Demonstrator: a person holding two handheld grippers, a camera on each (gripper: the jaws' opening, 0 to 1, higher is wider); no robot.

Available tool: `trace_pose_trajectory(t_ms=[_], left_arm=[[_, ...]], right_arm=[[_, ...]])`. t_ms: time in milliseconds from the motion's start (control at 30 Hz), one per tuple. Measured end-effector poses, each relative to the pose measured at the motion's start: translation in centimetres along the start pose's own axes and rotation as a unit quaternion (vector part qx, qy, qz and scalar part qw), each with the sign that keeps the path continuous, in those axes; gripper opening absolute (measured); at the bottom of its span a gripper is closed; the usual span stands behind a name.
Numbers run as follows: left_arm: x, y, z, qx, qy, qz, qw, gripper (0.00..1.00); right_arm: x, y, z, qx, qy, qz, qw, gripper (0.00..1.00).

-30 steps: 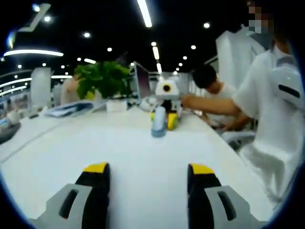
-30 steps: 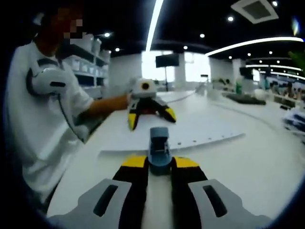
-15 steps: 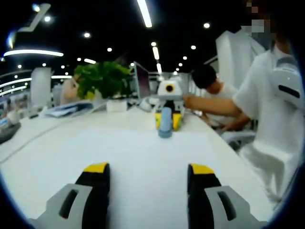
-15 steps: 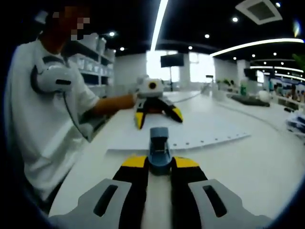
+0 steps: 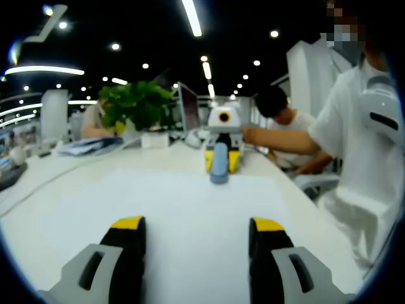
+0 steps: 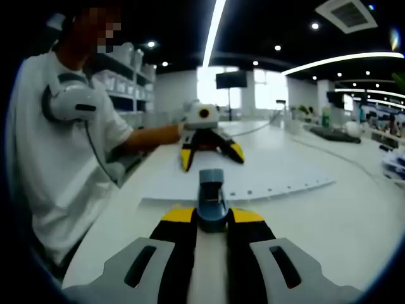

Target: Pick up the paper insert the paper into the punch align the paper edges press the punch to punch holes

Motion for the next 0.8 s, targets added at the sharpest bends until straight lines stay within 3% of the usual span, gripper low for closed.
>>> trace_pose_trajectory(t_ms=[433,800], left_arm=[[0.02,0.08,-0.01,0.000,0.000,-0.001,1.0000,0.66],[0.09,0.16,-0.02,0.000,0.000,-0.003,1.0000,0.66]], right_arm=[[-0.32,0.50,0.03,0.005,-0.002,-0.005,1.0000,0.23],[-0.72,0.28,-0.14,0.008,-0.015,0.016,0.9997,0.34]])
Point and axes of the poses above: the point that each gripper's makers call its tool centre point, and the gripper's own axes: x roughly forward along the fingers, y roughly to its right, z roughly out of its underside, the point moved 10 cm from there along -x, roughly backward along the fingers, and after that the axes turned 1 degree about -z, right-handed, at the moved point
